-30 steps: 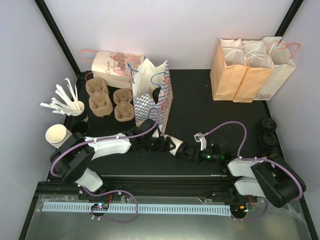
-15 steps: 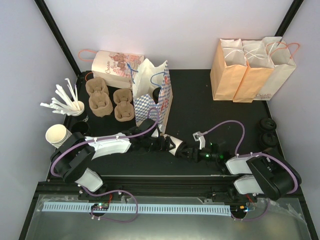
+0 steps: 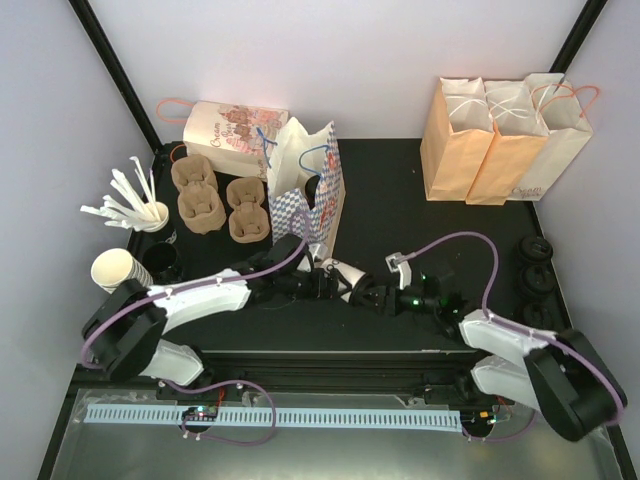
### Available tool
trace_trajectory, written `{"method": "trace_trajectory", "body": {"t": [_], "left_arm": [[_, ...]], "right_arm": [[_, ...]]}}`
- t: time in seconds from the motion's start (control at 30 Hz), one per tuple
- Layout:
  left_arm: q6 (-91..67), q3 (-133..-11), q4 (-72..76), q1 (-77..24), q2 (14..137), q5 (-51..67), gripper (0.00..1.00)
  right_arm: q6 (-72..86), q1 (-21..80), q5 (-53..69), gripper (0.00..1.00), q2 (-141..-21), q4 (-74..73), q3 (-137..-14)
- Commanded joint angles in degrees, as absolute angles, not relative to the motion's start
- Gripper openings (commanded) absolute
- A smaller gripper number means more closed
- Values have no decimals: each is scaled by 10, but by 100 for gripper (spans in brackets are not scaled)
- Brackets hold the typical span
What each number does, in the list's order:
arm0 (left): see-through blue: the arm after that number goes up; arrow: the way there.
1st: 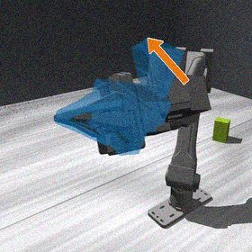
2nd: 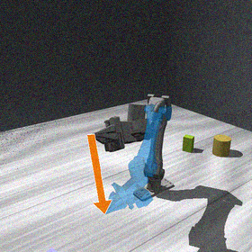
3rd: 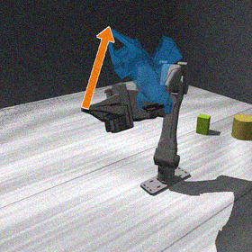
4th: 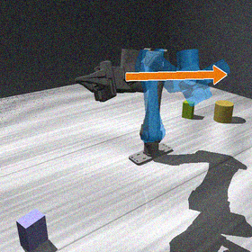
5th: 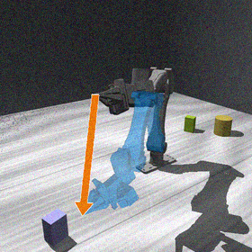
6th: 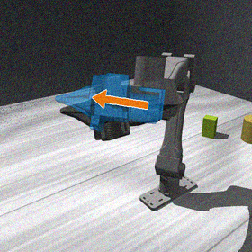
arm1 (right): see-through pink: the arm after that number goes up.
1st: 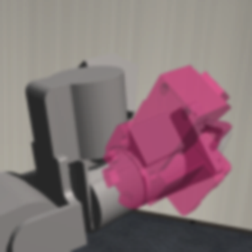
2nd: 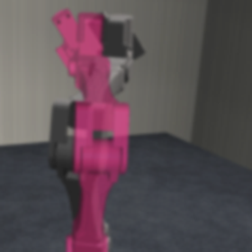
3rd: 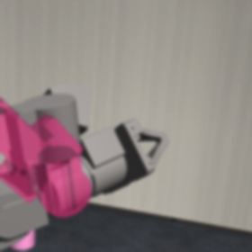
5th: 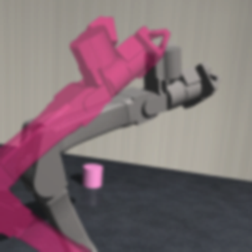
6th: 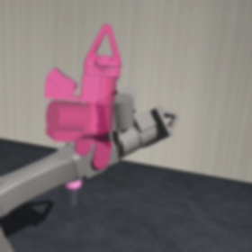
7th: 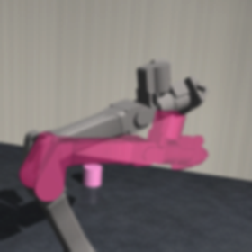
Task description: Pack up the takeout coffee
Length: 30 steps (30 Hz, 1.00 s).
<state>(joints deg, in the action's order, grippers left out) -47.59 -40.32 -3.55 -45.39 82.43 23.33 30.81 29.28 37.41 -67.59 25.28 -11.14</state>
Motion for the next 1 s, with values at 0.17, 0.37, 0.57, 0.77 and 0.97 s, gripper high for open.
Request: {"method": "trace_trajectory", "body": {"t": [0.17, 0.37, 0.57, 0.77, 0.97], "left_arm": [[-423, -442, -139, -456, 705, 191, 99], [-415, -438, -155, -456, 632, 184, 99], [-403, -441, -168, -456, 594, 173, 99], [-404, -430, -166, -456, 602, 183, 99], [-392, -420, -186, -455, 580, 177, 99]], "right_arm": [[234, 297, 311, 73, -523, -254, -292], [219, 300, 256, 71, -558, -479, -445], [193, 328, 149, 64, -620, -632, -567], [181, 401, 47, 62, -718, -724, -683], [146, 466, 0, 62, -845, -794, -779]]}}
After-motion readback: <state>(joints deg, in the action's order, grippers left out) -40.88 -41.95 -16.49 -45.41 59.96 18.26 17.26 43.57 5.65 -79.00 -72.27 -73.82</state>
